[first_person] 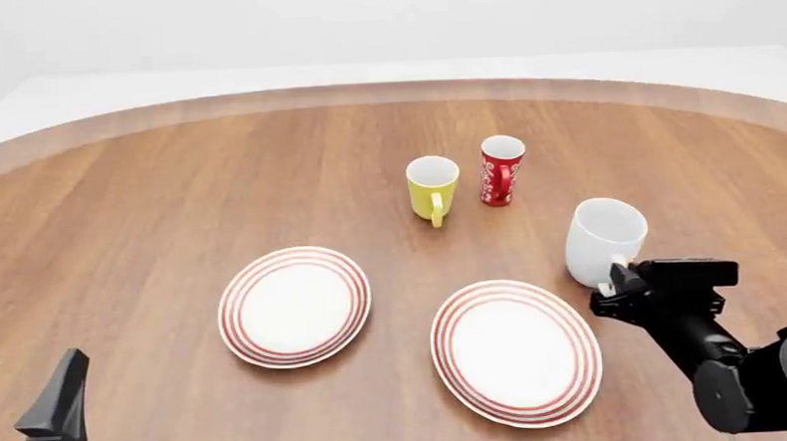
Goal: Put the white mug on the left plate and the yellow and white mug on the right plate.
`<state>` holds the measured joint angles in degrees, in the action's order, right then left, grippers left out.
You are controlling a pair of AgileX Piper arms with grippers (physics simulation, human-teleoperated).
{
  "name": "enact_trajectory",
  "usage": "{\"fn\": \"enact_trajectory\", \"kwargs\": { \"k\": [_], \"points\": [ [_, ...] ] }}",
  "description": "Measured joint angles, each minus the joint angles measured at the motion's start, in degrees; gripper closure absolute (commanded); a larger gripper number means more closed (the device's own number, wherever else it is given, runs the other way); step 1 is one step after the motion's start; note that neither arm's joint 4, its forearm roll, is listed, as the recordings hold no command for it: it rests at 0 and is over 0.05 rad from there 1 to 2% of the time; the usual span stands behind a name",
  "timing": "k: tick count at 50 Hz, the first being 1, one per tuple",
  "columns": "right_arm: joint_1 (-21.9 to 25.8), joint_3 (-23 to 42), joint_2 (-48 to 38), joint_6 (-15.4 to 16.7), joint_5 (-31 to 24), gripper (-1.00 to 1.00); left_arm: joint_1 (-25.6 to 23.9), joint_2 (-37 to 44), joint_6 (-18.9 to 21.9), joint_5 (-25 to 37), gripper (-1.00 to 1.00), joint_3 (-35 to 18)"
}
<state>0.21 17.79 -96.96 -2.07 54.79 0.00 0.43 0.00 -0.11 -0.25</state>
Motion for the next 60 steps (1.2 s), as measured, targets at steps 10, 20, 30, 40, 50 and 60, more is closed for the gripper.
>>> {"fn": "enact_trajectory", "kwargs": {
  "k": [10, 20, 30, 40, 50, 60],
  "points": [
    [-0.42, -1.06, 1.44, -0.37, 0.53, 1.0, 0.0, 0.0, 0.0, 0.0, -1.0, 0.0],
    [-0.21, -2.54, 4.86, -0.83, 0.23, 1.0, 0.0, 0.0, 0.0, 0.0, -1.0, 0.0],
    [0.89, -4.27, 11.04, -1.27, -1.07, 1.0, 0.0, 0.0, 0.0, 0.0, -1.0, 0.0],
    [2.94, -5.6, 17.2, -0.93, -3.03, 1.0, 0.0, 0.0, 0.0, 0.0, -1.0, 0.0],
    [4.94, -6.46, 22.08, -0.55, -4.99, 1.0, 0.0, 0.0, 0.0, 0.0, -1.0, 0.0],
    [7.41, -7.14, 25.22, 0.49, -6.07, 1.0, 0.0, 0.0, 0.0, 0.0, -1.0, 0.0]
  ]
}}
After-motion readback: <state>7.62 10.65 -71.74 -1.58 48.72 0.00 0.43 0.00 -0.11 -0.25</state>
